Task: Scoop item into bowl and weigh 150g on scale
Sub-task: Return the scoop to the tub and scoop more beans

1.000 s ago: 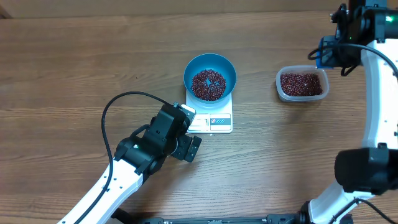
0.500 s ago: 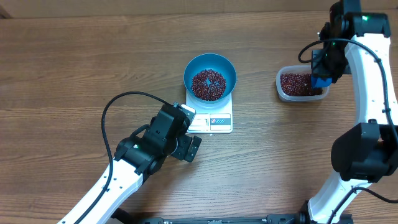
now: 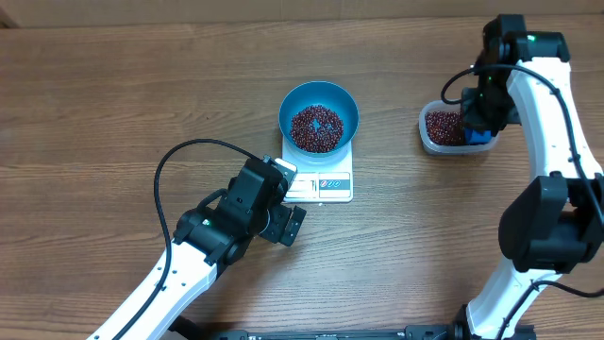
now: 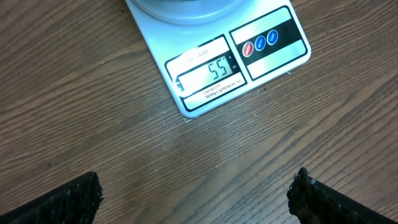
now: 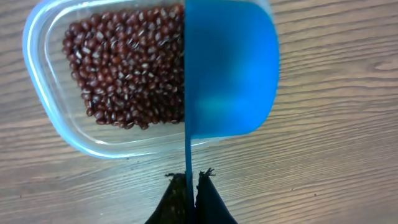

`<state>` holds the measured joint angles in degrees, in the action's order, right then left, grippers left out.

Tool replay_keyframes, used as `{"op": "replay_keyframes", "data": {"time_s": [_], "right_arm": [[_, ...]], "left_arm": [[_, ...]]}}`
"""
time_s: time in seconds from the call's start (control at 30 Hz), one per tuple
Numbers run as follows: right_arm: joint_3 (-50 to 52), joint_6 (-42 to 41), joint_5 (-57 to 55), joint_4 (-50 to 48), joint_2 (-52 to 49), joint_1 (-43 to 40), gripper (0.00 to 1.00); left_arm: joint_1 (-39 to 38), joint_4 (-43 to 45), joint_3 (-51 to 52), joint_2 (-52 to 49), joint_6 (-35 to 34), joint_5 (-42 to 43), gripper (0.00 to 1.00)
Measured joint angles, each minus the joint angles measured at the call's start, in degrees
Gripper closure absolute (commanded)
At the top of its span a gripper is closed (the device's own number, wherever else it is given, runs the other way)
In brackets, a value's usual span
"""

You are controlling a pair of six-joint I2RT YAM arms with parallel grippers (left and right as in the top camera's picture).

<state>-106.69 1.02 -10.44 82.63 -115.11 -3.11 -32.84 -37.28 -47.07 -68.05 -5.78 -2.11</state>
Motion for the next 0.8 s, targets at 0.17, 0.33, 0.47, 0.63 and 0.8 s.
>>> {"op": "replay_keyframes", "data": {"time_s": [0.17, 0.33, 0.47, 0.63, 0.8], "right_arm": [[0.00, -0.33, 1.49, 1.46, -2.78, 2.78, 0.96], [0.02, 0.37, 6.67, 2.27, -3.58, 2.82, 0.96], [0.02, 2.56, 12.63, 2.45, -3.67, 2.32, 0.96], [0.20, 4.42, 17.86, 2.45, -3.69, 0.07, 0.96], [0.22, 6.21, 23.78, 2.23, -3.80, -3.48, 0.96]], "left_arm": [[0.00, 0.00, 0.00, 0.00, 0.00, 0.00, 0.00], [0.00, 0.00, 0.00, 0.00, 0.02, 0.00, 0.00], [0.00, 0.00, 0.00, 0.00, 0.02, 0.00, 0.01], [0.00, 0.00, 0.00, 0.00, 0.00, 0.00, 0.00], [0.00, 0.00, 0.00, 0.00, 0.00, 0.00, 0.01]]}}
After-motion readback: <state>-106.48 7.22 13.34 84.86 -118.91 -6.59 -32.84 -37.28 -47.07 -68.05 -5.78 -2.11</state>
